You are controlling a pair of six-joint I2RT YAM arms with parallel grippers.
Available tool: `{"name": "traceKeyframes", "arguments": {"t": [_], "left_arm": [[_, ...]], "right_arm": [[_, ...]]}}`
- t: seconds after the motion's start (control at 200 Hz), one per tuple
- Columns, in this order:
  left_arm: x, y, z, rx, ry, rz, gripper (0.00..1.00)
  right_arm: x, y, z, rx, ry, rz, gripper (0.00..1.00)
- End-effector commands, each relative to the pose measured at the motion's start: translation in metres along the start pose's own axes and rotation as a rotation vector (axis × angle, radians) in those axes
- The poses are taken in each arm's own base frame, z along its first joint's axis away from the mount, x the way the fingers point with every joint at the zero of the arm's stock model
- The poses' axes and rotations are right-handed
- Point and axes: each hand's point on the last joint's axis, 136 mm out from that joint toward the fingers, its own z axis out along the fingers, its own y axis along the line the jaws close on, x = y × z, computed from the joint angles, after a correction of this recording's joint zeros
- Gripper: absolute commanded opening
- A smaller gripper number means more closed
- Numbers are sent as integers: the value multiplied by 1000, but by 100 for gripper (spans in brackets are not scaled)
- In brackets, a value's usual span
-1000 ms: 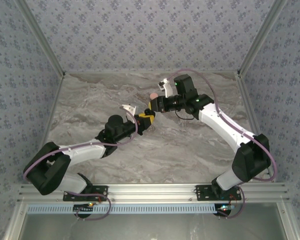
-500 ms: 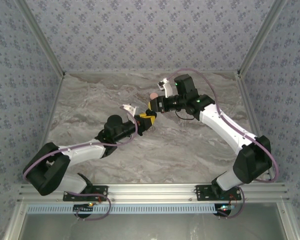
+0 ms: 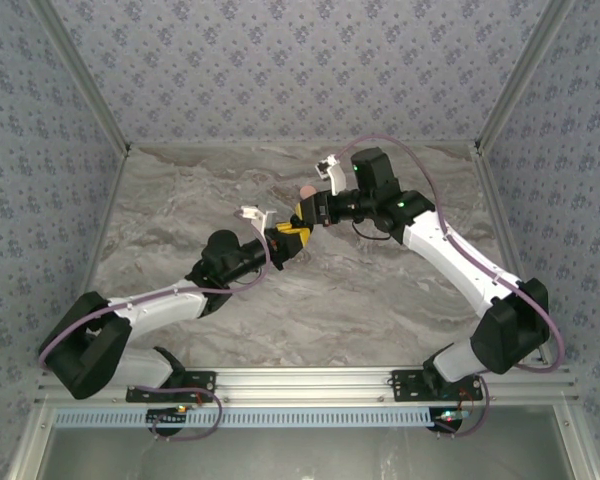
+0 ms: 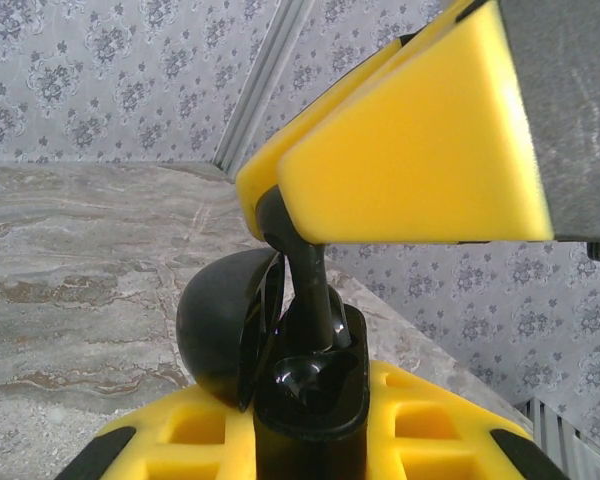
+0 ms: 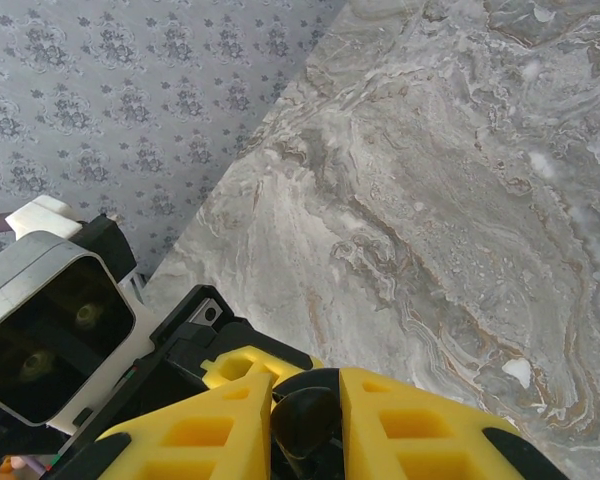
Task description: Insert the wireless bluetooth earbuds into the charging case
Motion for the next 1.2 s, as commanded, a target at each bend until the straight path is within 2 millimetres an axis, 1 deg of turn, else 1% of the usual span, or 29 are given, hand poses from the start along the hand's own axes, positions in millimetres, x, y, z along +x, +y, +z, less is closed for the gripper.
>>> {"name": "traceKeyframes", "arguments": {"t": [0.0,0.515,0.944,1.194], "left_arm": [[-27,-22,-2,67,-71,19,13],[-35,-25,-4,59,-78,21,13],[-41,-27,-3,51,-87,25,13],[-42,-26,-3,47,-86,36,13]], "right_arm": [[-10,16,-9,-26,-32,-61,23],[1,13,-10,-4,0,-89,23],[10,23,-9,-26,38,-117,24],[14,17,-9,2,54,-117,24]]}}
